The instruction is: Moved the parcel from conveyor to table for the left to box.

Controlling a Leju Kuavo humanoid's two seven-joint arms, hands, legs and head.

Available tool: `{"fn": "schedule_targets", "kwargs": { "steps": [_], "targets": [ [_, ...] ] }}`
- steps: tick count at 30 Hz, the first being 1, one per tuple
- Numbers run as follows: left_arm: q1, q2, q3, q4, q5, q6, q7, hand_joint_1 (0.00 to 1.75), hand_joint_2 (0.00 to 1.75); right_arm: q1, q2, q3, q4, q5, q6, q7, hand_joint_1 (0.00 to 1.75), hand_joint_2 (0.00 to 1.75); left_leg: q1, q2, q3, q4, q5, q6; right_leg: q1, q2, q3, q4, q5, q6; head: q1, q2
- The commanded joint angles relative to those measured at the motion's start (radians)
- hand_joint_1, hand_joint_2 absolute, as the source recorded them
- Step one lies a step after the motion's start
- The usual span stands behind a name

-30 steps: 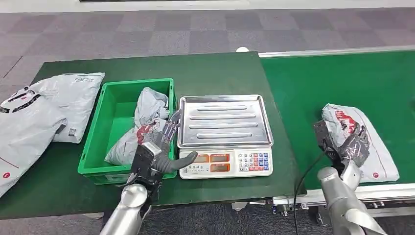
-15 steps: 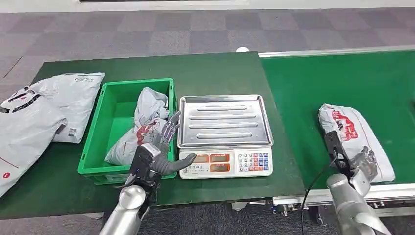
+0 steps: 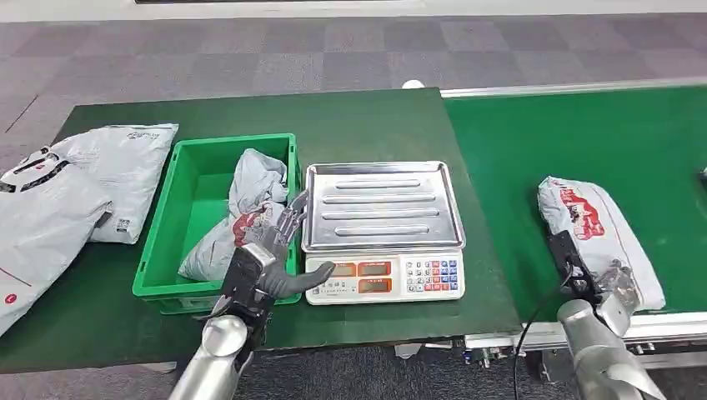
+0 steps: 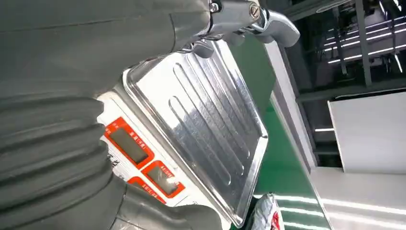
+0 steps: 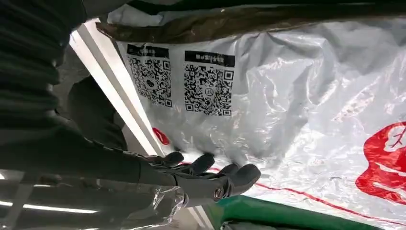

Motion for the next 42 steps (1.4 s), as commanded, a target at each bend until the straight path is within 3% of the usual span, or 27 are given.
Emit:
{"fn": "schedule_targets", "kwargs": {
  "steps": [1,5,6,7,27,31,33,35,38,42],
  "targets": [
    [-0.011,0.008,0.024,0.031,-0.004,-0.011,0.010,0.00,1.75,-0.020,0.013,-0.062,0.060,0.014,0.041,0.005,0.00,1.75,0.001,0.001,0.005,-0.003,-0.001,-0.001,0.001,0.002,0.004,-0.003,0.000,-0.002,0.000,0.000],
    [-0.010,0.006,0.030,0.035,-0.005,-0.010,0.010,0.00,1.75,-0.016,0.020,-0.073,0.043,0.018,0.039,-0.013,0.00,1.75,0.001,0.001,0.002,-0.001,-0.001,-0.001,0.001,0.001,0.002,-0.001,0.000,-0.001,0.000,0.000],
    [-0.010,0.006,0.030,0.035,-0.005,-0.010,0.010,0.00,1.75,-0.016,0.020,-0.073,0.043,0.018,0.039,-0.013,0.33,1.75,0.001,0.001,0.004,-0.002,-0.001,-0.001,0.001,0.002,0.004,-0.003,0.000,-0.001,0.000,0.000],
    [-0.009,0.006,0.031,0.035,-0.006,-0.011,0.011,0.00,1.75,-0.014,0.023,-0.082,0.037,0.021,0.039,-0.024,1.75,1.75,0.001,0.002,0.005,-0.003,-0.001,-0.001,0.001,0.002,0.005,-0.004,0.000,-0.002,0.000,0.000],
    [-0.010,0.003,0.041,0.053,-0.001,-0.012,0.004,0.00,1.75,-0.022,0.050,-0.128,-0.002,0.012,0.032,-0.132,1.75,1.75,0.001,0.002,0.003,-0.001,-0.001,-0.001,0.001,0.002,0.003,-0.002,0.000,-0.001,0.000,0.000],
    [-0.012,0.000,0.044,0.061,-0.003,-0.013,0.004,0.00,1.75,-0.012,0.064,-0.144,-0.026,-0.029,0.042,-0.204,1.75,1.75,0.000,0.001,0.002,-0.001,-0.001,0.000,0.000,0.002,0.002,-0.001,0.000,-0.001,0.000,0.000],
    [-0.011,0.000,0.047,0.063,-0.002,-0.014,-0.002,0.00,1.75,-0.006,0.079,-0.152,-0.055,-0.069,-0.019,-0.278,1.75,1.75,0.001,0.002,0.003,-0.001,-0.001,-0.001,0.001,0.003,0.003,-0.002,0.000,-0.001,0.000,0.000],
    [-0.003,0.000,0.047,0.057,-0.002,-0.009,-0.005,0.00,1.75,0.004,0.108,-0.170,-0.135,-0.170,-0.143,-0.443,1.75,1.75,0.001,0.003,0.004,-0.002,-0.001,-0.001,0.001,0.003,0.004,-0.002,0.000,-0.001,0.000,0.000],
    [-0.006,0.002,0.040,0.069,0.000,-0.001,-0.026,0.00,1.75,0.062,0.162,-0.133,-0.372,-0.332,-0.184,-0.648,1.75,1.75,0.000,0.004,0.002,-0.002,-0.001,-0.001,0.000,0.004,0.001,-0.001,0.000,-0.001,0.000,0.000],
    [-0.047,0.002,0.023,0.112,0.009,0.004,-0.051,0.00,1.75,0.166,0.234,0.006,-0.725,-0.381,-0.210,-0.685,1.75,1.75,0.000,0.003,0.002,-0.001,-0.001,-0.001,0.001,0.003,0.001,0.000,0.000,-0.002,0.000,0.000]
  ]
}}
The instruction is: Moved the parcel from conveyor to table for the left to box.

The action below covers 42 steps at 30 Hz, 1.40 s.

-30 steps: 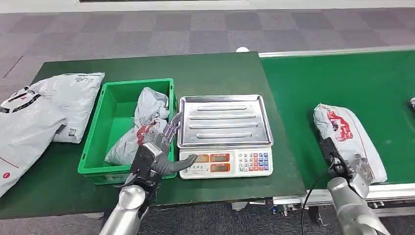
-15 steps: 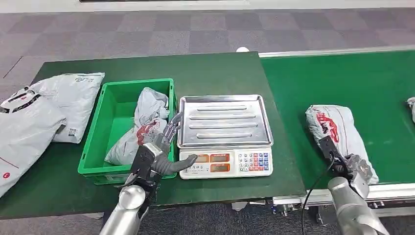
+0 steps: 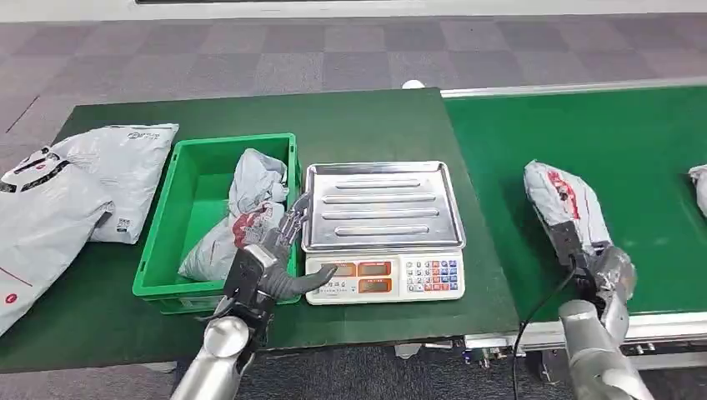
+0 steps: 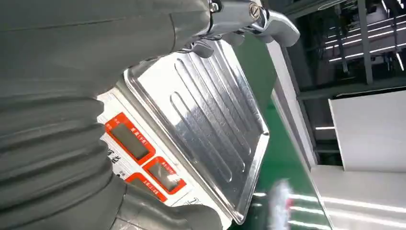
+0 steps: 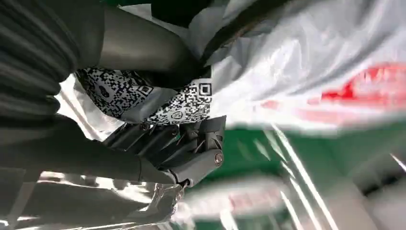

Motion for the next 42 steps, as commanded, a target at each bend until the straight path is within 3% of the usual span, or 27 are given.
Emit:
{"fn": "schedule_targets", "kwargs": {
  "steps": [1,4,11,15,17,21,27,29,38,40,42],
  "targets": [
    [-0.063,0.009,0.012,0.113,0.007,0.012,-0.037,0.00,1.75,0.154,0.189,0.108,-0.665,-0.144,-0.068,-0.155,1.75,1.75,0.000,0.003,0.004,-0.002,-0.001,-0.002,0.000,0.004,0.002,-0.001,-0.001,-0.002,0.000,0.000],
    [-0.067,0.010,0.011,0.114,0.018,0.018,-0.062,0.00,1.75,0.256,0.232,0.182,-0.871,-0.126,-0.089,-0.164,1.75,1.75,0.000,0.002,0.002,-0.001,-0.001,-0.001,0.000,0.002,0.001,0.000,-0.001,-0.002,0.000,0.000],
    [-0.061,0.012,0.011,0.108,0.018,0.021,-0.063,0.00,1.75,0.257,0.225,0.178,-0.860,-0.133,-0.089,-0.166,1.75,1.75,0.001,0.001,0.003,-0.001,-0.002,-0.002,0.001,0.002,0.001,-0.001,-0.002,-0.002,0.000,0.000],
    [-0.072,0.034,-0.051,0.084,-0.047,0.014,-0.159,0.00,1.75,0.310,0.262,0.224,-0.985,-0.169,-0.089,-0.332,1.75,1.75,0.001,0.001,0.003,-0.003,-0.001,-0.002,0.001,0.001,0.003,-0.002,-0.002,-0.002,0.000,0.000],
    [-0.073,0.032,-0.056,0.075,-0.042,0.013,-0.167,0.00,1.75,0.343,0.291,0.247,-1.047,-0.136,-0.089,-0.364,1.75,1.75,0.001,0.001,0.003,-0.002,-0.002,-0.002,0.001,0.001,0.002,-0.002,-0.002,-0.002,0.000,0.000],
    [-0.081,0.026,-0.033,0.055,-0.016,0.053,-0.198,0.00,1.75,0.379,0.207,0.433,-1.035,-0.076,-0.070,-0.215,1.75,1.75,0.002,0.002,0.006,-0.004,-0.003,-0.003,0.002,0.003,0.005,-0.003,-0.003,-0.003,0.000,0.000],
    [-0.079,0.034,0.016,0.032,0.072,0.106,-0.224,0.00,1.75,0.350,0.136,0.573,-0.876,-0.143,0.206,-0.115,1.75,1.75,0.002,0.005,0.003,-0.001,-0.002,-0.001,0.002,0.005,0.002,-0.002,-0.001,-0.001,0.000,0.000],
    [-0.087,0.043,0.006,0.045,0.061,0.135,-0.224,0.00,1.75,0.317,0.130,0.592,-0.804,-0.177,0.248,-0.108,1.75,1.75,0.003,0.004,0.004,-0.002,-0.002,-0.002,0.003,0.005,0.003,-0.003,-0.001,-0.002,0.000,0.000],
    [-0.091,0.040,0.004,0.050,0.061,0.138,-0.224,0.00,1.75,0.308,0.127,0.589,-0.792,-0.182,0.250,-0.111,1.75,1.75,0.002,0.002,0.004,-0.002,-0.002,-0.001,0.002,0.003,0.004,-0.002,-0.001,-0.001,0.000,0.000],
    [-0.091,0.042,0.004,0.043,0.081,0.148,-0.224,0.00,1.75,0.297,0.104,0.623,-0.773,-0.233,0.363,-0.098,1.75,1.75,0.002,0.003,0.004,-0.002,-0.002,-0.001,0.002,0.003,0.004,-0.003,-0.001,-0.002,0.000,0.000],
    [-0.096,0.045,0.002,0.046,0.086,0.149,-0.224,0.00,1.75,0.282,0.109,0.629,-0.740,-0.235,0.359,-0.103,1.75,1.75,0.002,0.002,0.002,-0.001,-0.002,-0.001,0.002,0.002,0.003,-0.002,-0.001,-0.001,0.000,0.000]
  ]
}}
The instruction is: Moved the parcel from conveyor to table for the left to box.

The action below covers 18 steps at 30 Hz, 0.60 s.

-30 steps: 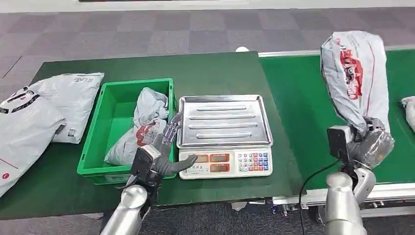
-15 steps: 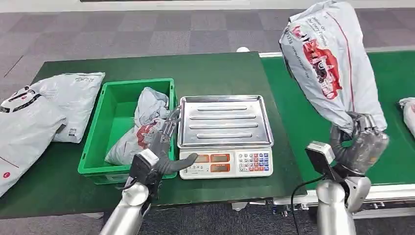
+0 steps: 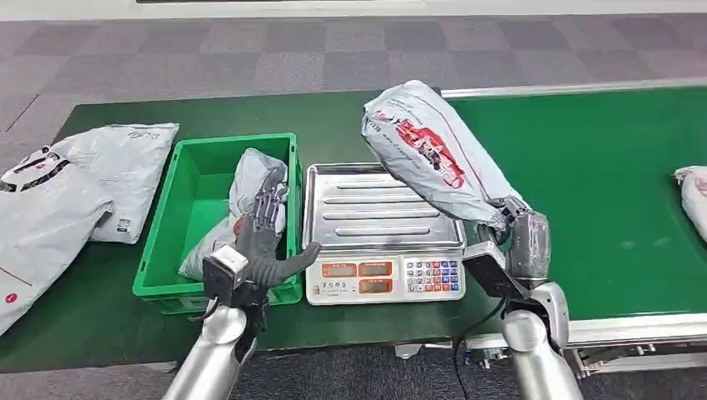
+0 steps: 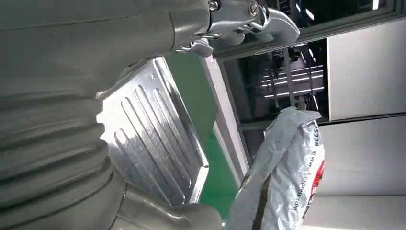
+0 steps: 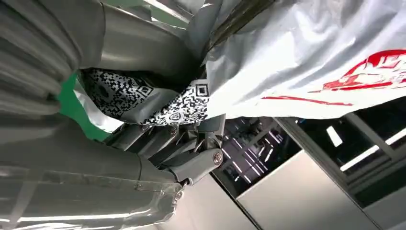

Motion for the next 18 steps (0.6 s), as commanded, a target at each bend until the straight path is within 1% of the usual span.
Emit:
{"fn": "schedule_targets", "kwargs": {
  "steps": [1,6,7,10,12,18],
  "targets": [
    [-0.039,0.039,0.011,0.025,0.026,0.012,0.002,0.00,1.75,-0.077,-0.051,0.092,0.145,-0.058,0.114,0.011,1.75,1.75,0.001,0.004,0.004,-0.001,-0.001,-0.001,0.001,0.005,0.003,-0.002,0.001,-0.001,0.000,0.000],
    [-0.039,0.039,0.011,0.025,0.026,0.012,0.002,0.00,1.75,-0.077,-0.051,0.092,0.145,-0.058,0.114,0.011,1.75,1.75,0.001,0.002,0.002,-0.001,-0.001,-0.001,0.001,0.003,0.001,-0.001,0.000,-0.001,0.000,0.000],
    [-0.042,0.043,0.003,0.029,0.017,0.031,0.002,0.00,1.75,-0.082,-0.058,0.101,0.154,-0.084,0.144,0.010,1.75,1.75,0.001,0.003,0.003,-0.001,-0.001,-0.001,0.001,0.003,0.003,-0.002,0.000,-0.001,0.000,0.000],
    [-0.037,0.052,0.006,0.013,0.052,0.012,0.002,0.00,1.75,-0.102,-0.069,0.141,0.199,-0.087,0.201,0.018,1.75,1.75,0.001,0.004,0.003,-0.001,-0.001,-0.001,0.001,0.004,0.002,-0.002,0.001,-0.001,0.000,0.000],
    [-0.041,0.058,-0.002,0.014,0.046,0.024,0.002,0.00,1.75,-0.118,-0.071,0.156,0.226,-0.086,0.209,0.015,1.75,1.75,0.001,0.005,0.005,-0.002,-0.001,-0.001,0.001,0.006,0.003,-0.003,0.001,-0.001,0.000,0.000],
    [-0.040,0.060,-0.003,-0.003,0.069,0.025,0.002,0.00,1.75,-0.146,-0.089,0.195,0.266,-0.096,0.258,0.000,1.75,1.75,0.001,0.003,0.003,-0.001,-0.001,-0.001,0.001,0.004,0.002,-0.001,0.000,-0.001,0.000,0.000]
  ]
}}
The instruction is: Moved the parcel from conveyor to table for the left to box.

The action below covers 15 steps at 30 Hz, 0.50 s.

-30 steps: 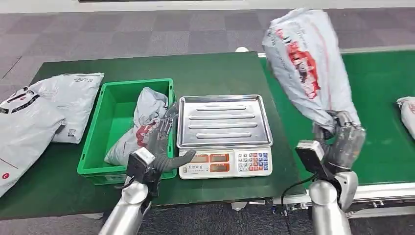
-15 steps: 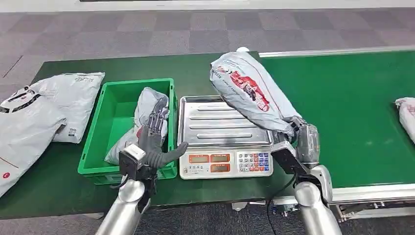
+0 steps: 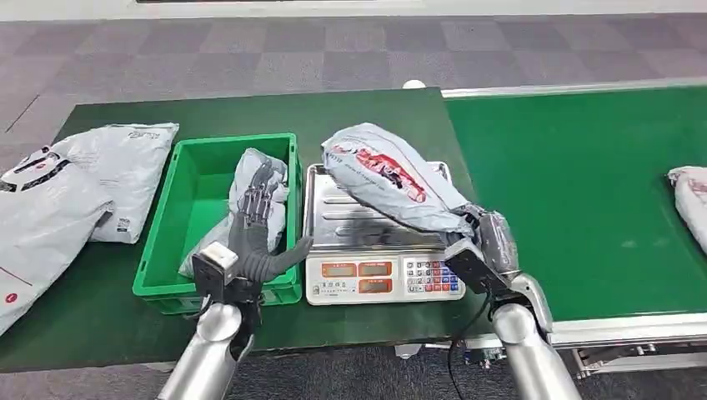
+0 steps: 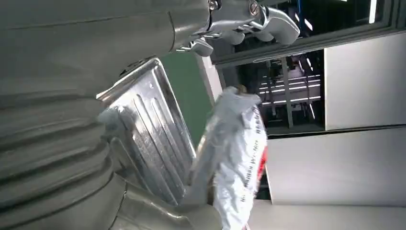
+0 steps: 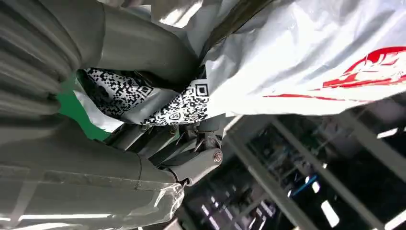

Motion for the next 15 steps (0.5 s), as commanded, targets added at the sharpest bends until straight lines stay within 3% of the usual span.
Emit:
{"fn": "schedule_targets", "kwargs": {
  "steps": [1,4,5,6,7,8,15],
  "targets": [
    [-0.032,0.044,-0.002,0.006,0.024,-0.002,0.003,0.00,1.75,-0.089,-0.058,0.110,0.155,-0.015,0.055,-0.012,1.75,1.75,0.001,0.003,0.003,-0.001,-0.001,-0.001,0.001,0.004,0.003,-0.002,0.000,-0.001,0.000,0.000],
    [-0.038,0.042,-0.012,0.021,0.019,0.001,0.003,0.00,1.75,-0.082,-0.071,0.127,0.151,-0.033,0.086,-0.034,1.75,1.75,0.001,0.002,0.002,-0.001,-0.001,0.000,0.001,0.002,0.002,-0.001,0.000,-0.001,0.000,0.000],
    [-0.039,0.040,-0.014,0.023,0.015,0.006,0.003,0.00,1.75,-0.077,-0.071,0.125,0.139,-0.047,0.085,-0.046,1.55,1.75,0.001,0.002,0.003,-0.002,-0.001,-0.001,0.001,0.003,0.003,-0.003,0.000,-0.001,0.000,0.000],
    [-0.037,0.039,-0.015,0.014,0.018,0.005,0.003,0.00,1.75,-0.071,-0.074,0.128,0.126,-0.049,0.086,-0.047,1.10,1.75,0.001,0.002,0.005,-0.002,-0.001,-0.001,0.001,0.003,0.005,-0.003,0.000,-0.001,0.000,0.000],
    [-0.036,0.038,-0.014,0.012,0.020,0.005,0.003,0.00,1.75,-0.065,-0.076,0.130,0.118,-0.050,0.087,-0.046,0.14,1.75,0.001,0.001,0.003,-0.001,-0.001,-0.001,0.001,0.002,0.003,-0.002,0.000,-0.001,0.000,0.000],
    [-0.036,0.038,-0.015,0.014,0.021,0.003,0.003,0.00,1.75,-0.061,-0.077,0.130,0.116,-0.050,0.089,-0.045,0.00,1.75,0.001,0.001,0.002,-0.001,-0.001,0.000,0.001,0.001,0.002,-0.001,0.000,-0.001,0.000,0.000],
    [-0.044,0.038,-0.028,0.036,0.010,0.008,0.003,0.00,1.75,-0.050,-0.082,0.129,0.092,-0.052,0.079,-0.038,0.00,1.75,0.001,0.000,0.003,-0.001,-0.001,-0.001,0.001,0.001,0.002,-0.002,0.000,-0.001,0.000,0.000]
  ]
}}
